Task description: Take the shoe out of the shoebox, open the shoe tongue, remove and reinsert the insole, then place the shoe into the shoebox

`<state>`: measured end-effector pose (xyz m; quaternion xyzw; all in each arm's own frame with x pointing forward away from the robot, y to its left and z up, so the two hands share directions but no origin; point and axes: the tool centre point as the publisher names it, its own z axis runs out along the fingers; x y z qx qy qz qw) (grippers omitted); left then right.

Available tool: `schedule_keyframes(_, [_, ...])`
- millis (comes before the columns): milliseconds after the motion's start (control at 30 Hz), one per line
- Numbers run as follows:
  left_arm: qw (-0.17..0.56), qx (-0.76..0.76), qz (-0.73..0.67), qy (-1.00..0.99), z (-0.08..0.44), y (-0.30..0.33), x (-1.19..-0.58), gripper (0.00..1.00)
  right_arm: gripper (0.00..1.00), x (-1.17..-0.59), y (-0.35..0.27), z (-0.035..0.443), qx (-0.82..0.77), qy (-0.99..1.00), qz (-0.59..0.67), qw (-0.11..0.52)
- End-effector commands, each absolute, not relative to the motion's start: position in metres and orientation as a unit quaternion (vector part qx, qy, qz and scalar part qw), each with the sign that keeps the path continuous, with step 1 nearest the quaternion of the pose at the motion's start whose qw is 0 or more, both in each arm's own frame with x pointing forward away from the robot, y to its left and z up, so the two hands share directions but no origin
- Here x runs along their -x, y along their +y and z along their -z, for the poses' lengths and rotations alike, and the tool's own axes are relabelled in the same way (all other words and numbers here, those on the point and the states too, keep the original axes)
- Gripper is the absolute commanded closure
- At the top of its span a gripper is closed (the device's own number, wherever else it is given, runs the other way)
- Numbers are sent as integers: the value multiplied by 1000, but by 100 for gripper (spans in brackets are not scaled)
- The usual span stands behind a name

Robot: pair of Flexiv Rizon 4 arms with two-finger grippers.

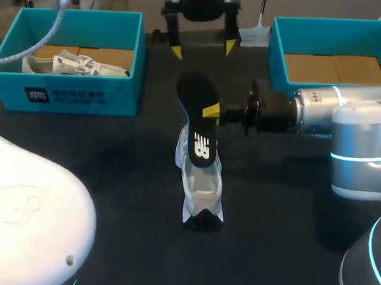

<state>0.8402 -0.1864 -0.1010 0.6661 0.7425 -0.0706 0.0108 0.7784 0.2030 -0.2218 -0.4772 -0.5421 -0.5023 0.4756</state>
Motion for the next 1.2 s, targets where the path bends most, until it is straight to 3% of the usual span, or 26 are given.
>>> schedule_keyframes(33, [207,-627,234,714,110,-150,-826,0,100,-778,204,223,477,-542,503,475])
schedule_keyframes(133, [276,-584,302,701,111,-140,-821,0,100,-778,204,223,477,-542,503,475])
schedule_keyframes(200, [260,-532,351,725,112,-137,-818,0,100,-778,204,223,477,-542,503,475])
schedule_keyframes(733, [260,-532,351,725,112,-137,-818,0,100,-778,204,223,477,-542,503,475])
schedule_keyframes(967, [328,-533,381,681,129,-120,-812,0,100,-778,204,223,477,-542,503,475])
schedule_keyframes(1200, [349,-515,447,643,141,-105,-815,0,100,-778,204,223,477,-542,503,475])
